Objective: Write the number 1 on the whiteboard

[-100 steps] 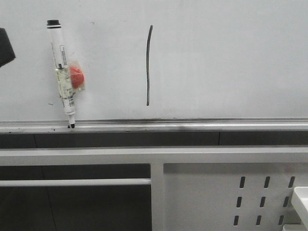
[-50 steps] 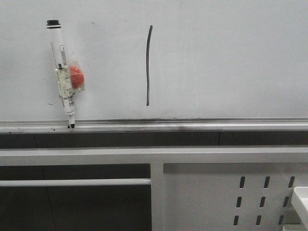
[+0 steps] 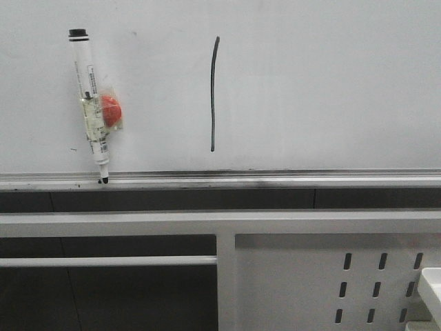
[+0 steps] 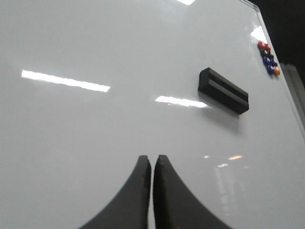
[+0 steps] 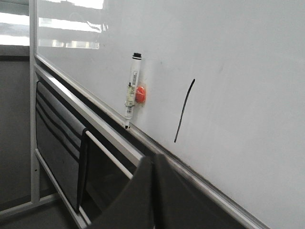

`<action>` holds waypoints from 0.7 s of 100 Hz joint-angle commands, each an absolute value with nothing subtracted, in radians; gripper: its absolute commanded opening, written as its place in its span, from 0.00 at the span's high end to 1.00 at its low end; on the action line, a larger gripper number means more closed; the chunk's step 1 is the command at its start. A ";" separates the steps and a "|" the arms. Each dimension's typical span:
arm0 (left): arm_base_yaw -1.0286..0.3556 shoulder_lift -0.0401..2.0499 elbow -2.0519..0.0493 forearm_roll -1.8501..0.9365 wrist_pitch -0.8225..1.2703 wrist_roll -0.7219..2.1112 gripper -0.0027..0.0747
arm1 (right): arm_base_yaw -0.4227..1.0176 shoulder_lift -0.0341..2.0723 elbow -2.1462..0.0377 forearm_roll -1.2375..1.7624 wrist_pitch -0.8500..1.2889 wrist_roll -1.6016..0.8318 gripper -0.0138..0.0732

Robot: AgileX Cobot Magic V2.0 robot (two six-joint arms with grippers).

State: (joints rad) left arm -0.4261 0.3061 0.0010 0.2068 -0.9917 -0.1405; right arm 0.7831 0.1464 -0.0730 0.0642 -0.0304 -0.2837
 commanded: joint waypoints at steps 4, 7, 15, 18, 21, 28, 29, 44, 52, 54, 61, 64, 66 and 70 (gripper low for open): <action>-0.314 0.186 -0.010 0.242 -0.802 -0.236 0.99 | 0.777 0.154 -0.101 0.053 -0.117 -0.284 0.91; -0.283 0.154 -0.010 0.242 -0.749 -0.252 0.99 | 0.777 0.154 -0.101 0.053 -0.117 -0.284 0.91; -0.219 0.072 -0.010 0.242 -0.599 -0.267 0.99 | 0.777 0.154 -0.101 0.053 -0.117 -0.284 0.91; -0.198 0.048 -0.010 0.242 -0.549 -0.267 0.99 | 0.777 0.154 -0.101 0.053 -0.117 -0.284 0.91; -0.173 0.026 -0.010 0.242 -0.496 -0.267 0.99 | 0.777 0.154 -0.101 0.053 -0.117 -0.284 0.91; -0.132 -0.021 -0.008 0.242 -0.362 -0.267 0.99 | 0.777 0.154 -0.101 0.053 -0.117 -0.284 0.91; -0.128 -0.024 -0.003 0.242 -0.339 -0.267 0.99 | 0.777 0.154 -0.101 0.053 -0.117 -0.284 0.91; -0.091 -0.017 0.039 0.239 -0.155 -0.267 0.99 | 0.777 0.154 -0.101 0.053 -0.110 -0.284 0.91; -0.089 -0.015 0.037 0.239 -0.020 -0.267 0.99 | 0.777 0.154 -0.101 0.053 -0.108 -0.284 0.91; -0.089 -0.015 0.037 0.239 0.000 -0.267 0.99 | 0.777 0.154 -0.101 0.053 -0.108 -0.284 0.91; -0.089 -0.015 0.037 0.239 0.053 -0.267 0.99 | 0.777 0.154 -0.101 0.053 -0.106 -0.284 0.91; -0.089 -0.017 0.039 0.239 0.072 -0.267 0.99 | 0.777 0.154 -0.101 0.053 -0.106 -0.284 0.91; -0.089 -0.017 0.039 0.239 0.080 -0.267 0.99 | 0.777 0.154 -0.101 0.053 -0.106 -0.284 0.91; -0.089 -0.019 0.039 0.237 0.101 -0.267 0.99 | 0.777 0.154 -0.101 0.053 -0.106 -0.284 0.91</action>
